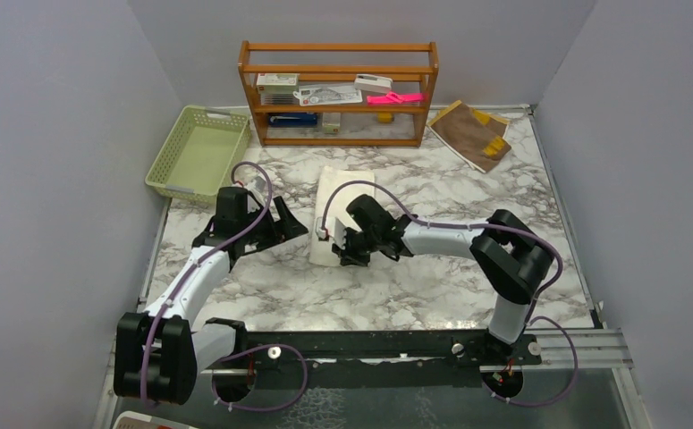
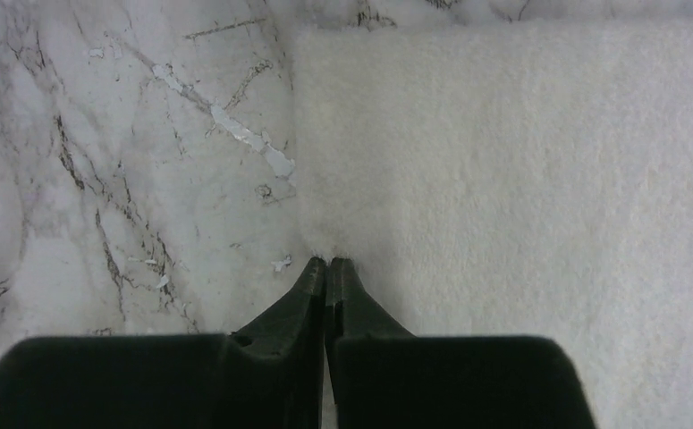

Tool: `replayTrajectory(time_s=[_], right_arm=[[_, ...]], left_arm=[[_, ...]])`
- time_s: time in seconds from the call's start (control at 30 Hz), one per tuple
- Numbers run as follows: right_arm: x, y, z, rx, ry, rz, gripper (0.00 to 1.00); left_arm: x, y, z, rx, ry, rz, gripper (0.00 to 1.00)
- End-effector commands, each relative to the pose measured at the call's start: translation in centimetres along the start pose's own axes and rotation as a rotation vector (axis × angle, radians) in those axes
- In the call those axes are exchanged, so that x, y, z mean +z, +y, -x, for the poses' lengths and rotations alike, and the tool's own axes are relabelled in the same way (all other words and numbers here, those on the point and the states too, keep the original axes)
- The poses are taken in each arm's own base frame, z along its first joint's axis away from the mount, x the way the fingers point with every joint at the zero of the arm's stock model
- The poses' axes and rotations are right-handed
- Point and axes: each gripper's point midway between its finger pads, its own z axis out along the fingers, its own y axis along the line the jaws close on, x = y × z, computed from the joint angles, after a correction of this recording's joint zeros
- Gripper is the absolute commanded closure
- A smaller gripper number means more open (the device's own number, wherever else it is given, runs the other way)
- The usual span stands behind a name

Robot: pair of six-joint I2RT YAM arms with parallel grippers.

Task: Roll the towels
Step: Roll the towel at the center of the board.

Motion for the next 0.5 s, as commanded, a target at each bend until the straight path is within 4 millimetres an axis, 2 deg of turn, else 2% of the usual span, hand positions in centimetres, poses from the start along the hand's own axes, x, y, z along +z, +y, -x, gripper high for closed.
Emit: replayTrajectory(time_s=[0.0, 0.1, 0.27, 0.37, 0.47], right_arm=[[-2.5, 0.6, 1.5, 0.279, -0.092, 0.076, 0.99], [-3.2, 0.3, 1.5, 0.443, -0.142, 0.113, 0.99], [-2.9, 1.1, 0.4, 0.758, -0.099, 0.358, 0.99], [-3.5, 2.4, 1.1, 0.861, -0.124, 0.571, 0.99], [-3.8, 2.4, 1.5, 0.893, -0.157, 0.617, 0.99]], left_arm=[[-0.8, -1.8, 1.3, 0.064, -0.013, -0.061, 0.2], [-1.0, -2.4, 1.4, 0.075, -0.014, -0.087, 0.2], [-1.2, -3.5, 1.2, 0.082, -0.009, -0.155, 0.2], [-1.1, -4.1, 0.9, 0.079, -0.003, -0.203, 0.2], [-1.1, -4.5, 0.7, 0.068, 0.002, -0.233, 0.2]])
